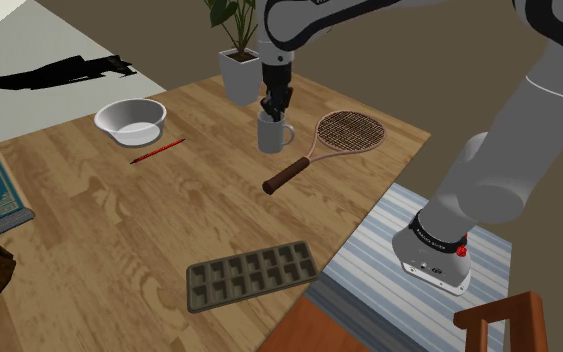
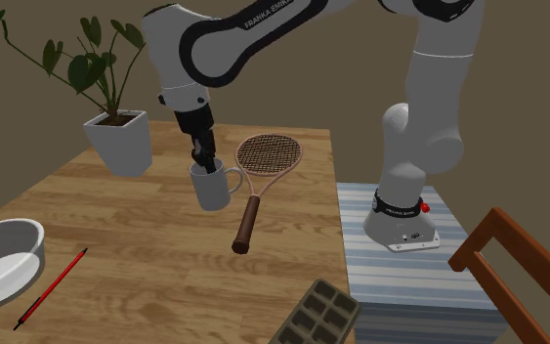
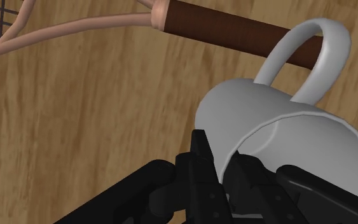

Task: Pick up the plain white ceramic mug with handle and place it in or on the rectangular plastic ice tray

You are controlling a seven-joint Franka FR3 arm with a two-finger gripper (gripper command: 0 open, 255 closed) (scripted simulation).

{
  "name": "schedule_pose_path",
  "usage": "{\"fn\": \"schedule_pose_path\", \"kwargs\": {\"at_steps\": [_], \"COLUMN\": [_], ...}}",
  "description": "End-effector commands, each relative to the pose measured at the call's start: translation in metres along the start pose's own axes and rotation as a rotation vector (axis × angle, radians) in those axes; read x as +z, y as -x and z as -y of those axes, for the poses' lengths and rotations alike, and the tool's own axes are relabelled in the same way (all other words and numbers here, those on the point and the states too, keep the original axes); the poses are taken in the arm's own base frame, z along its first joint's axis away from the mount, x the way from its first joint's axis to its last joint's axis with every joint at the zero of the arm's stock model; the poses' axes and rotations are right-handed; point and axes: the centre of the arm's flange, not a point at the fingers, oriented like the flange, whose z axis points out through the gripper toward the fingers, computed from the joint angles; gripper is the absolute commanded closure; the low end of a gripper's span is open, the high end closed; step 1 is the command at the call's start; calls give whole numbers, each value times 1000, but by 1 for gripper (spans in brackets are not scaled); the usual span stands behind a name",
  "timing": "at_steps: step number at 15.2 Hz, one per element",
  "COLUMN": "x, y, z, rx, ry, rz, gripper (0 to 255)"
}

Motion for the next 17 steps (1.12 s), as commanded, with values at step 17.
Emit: {"fn": "schedule_pose_path", "kwargs": {"at_steps": [17], "x": [-24], "y": [89], "z": [136], "rx": [0], "ry": [0], "rz": [0], "gripper": [255]}}
